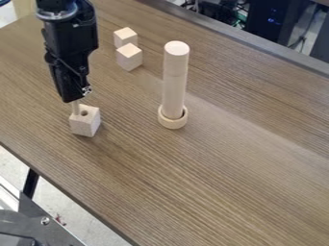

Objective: Put the thin cylinder into the hole of square block

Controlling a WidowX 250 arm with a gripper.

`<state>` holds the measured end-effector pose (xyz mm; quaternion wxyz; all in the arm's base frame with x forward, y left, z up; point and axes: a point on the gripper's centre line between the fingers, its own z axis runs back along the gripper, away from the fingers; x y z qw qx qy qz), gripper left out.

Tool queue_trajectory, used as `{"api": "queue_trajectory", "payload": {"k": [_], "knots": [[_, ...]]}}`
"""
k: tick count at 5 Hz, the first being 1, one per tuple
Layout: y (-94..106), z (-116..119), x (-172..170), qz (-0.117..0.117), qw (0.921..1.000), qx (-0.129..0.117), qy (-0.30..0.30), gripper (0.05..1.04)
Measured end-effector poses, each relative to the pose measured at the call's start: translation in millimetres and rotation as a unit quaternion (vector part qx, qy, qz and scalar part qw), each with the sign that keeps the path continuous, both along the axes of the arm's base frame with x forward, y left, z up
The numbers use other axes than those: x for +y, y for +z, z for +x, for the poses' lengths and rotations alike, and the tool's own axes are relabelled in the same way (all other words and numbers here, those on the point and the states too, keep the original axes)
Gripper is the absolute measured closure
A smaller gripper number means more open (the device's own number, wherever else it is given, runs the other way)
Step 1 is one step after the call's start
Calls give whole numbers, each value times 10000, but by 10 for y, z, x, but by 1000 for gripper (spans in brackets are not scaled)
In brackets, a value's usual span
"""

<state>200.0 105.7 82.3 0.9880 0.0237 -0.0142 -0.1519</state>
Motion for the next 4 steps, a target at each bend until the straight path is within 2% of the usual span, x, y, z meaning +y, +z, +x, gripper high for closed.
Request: {"api": "queue_trajectory", "payload": {"k": [4], "knots": [[-23,72,-56,37,9999,-44,-122,971]]}}
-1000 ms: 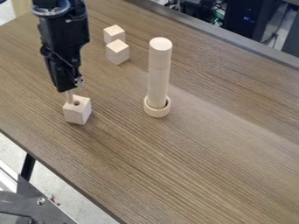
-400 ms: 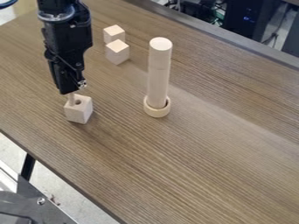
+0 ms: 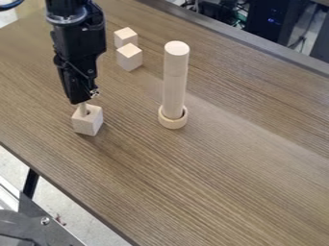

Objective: Put the thin cylinder into the hole of square block

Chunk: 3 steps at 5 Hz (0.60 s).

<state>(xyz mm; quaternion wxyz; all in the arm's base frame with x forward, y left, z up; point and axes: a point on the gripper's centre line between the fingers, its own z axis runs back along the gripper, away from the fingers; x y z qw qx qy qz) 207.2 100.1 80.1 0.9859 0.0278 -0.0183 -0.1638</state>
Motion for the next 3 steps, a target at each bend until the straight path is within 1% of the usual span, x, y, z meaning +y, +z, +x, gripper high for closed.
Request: {"api": "queue_trajectory", "payload": {"k": [1,3], "knots": [[34,1,-21,-3,10000,-44,5,971],[-48,55,19,65,10000,15,55,971]]}}
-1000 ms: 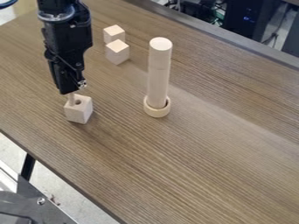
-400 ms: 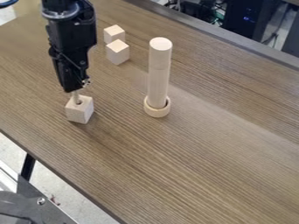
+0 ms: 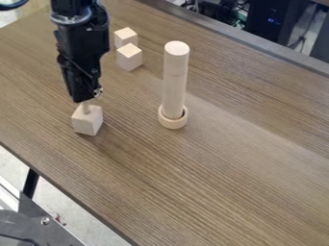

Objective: Put the thin cylinder into the hole of square block

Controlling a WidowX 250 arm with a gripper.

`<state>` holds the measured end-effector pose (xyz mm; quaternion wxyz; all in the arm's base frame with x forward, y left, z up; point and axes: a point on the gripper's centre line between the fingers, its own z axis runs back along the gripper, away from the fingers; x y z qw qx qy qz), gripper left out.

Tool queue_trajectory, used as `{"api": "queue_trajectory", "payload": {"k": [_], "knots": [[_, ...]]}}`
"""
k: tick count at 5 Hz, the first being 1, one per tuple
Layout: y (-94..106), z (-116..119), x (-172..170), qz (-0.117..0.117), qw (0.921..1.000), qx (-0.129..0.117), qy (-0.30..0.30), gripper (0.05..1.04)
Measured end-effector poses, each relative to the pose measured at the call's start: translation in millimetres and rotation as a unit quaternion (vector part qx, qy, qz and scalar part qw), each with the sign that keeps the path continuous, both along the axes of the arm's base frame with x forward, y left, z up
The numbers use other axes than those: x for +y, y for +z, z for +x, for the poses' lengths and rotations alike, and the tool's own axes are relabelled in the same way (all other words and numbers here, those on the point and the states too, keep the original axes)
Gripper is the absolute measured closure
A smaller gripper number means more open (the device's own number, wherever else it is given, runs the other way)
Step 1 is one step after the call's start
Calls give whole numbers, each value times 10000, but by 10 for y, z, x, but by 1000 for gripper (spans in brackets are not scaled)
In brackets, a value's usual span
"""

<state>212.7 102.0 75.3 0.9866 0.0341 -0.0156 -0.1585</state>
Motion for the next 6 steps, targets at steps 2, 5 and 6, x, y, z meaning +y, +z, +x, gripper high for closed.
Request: {"api": "queue_trajectory", "payload": {"k": [2,5,6], "knots": [[-48,25,19,0,10000,58,4,943],[47,-36,1,-430,9991,-3,5,135],[335,-9,17,-739,9960,-499,12,79]]}}
